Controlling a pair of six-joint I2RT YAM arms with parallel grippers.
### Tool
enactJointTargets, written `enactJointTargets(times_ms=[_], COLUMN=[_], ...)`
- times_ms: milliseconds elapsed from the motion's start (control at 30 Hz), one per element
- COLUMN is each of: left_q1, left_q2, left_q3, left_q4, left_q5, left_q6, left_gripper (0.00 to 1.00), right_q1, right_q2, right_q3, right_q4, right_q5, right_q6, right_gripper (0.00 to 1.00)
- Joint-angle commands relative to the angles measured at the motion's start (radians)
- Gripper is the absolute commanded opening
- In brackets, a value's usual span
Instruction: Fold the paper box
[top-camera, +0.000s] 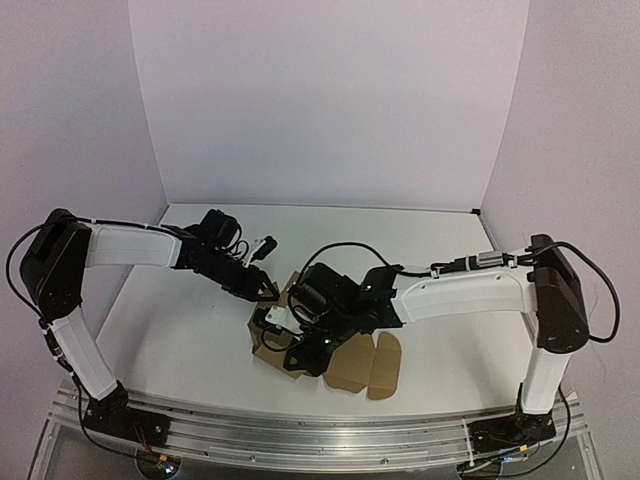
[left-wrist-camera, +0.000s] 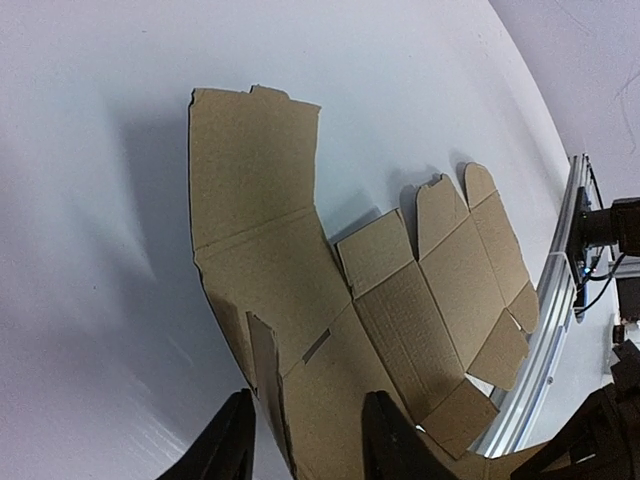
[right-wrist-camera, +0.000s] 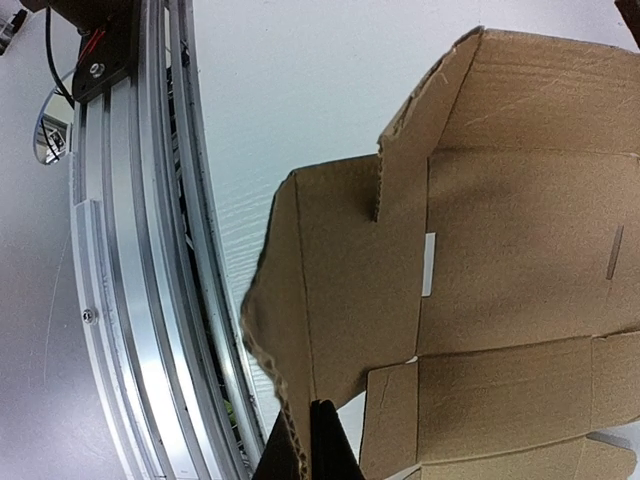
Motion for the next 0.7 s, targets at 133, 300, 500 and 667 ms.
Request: enactJointTargets(times_ms=[133,300,500,667], left_q1=[-0.047,-0.092,-0.096,-0.094], left_q2=[0.016,0.024,0.033,0.042], left_q3=[0.056,0.076,0.098,0.075], left_q4=[-0.035,-0.051,-0.09,-0.095], left_q5=[-0.148,-0.255,-0.289,-0.306], left_q6=[-0.04,-0.066,-0.08,-0.076], left_gripper=[0.32,0.34,0.37,0.35], right_q1=[-0.013,-0.023,-0.043,-0.083], right_q2=[0.074,0.139,0.178,0.192], right_q3=[0.122,0.242,0.287,0.283], right_q4=[-0.028,-0.029,-0.028,-0.028], right_q5=[-0.02,-0.014,0.019,0.015], right_q6=[0.045,0.122,0.196,0.256], right_gripper=[0.0,0.0,0.0,0.0])
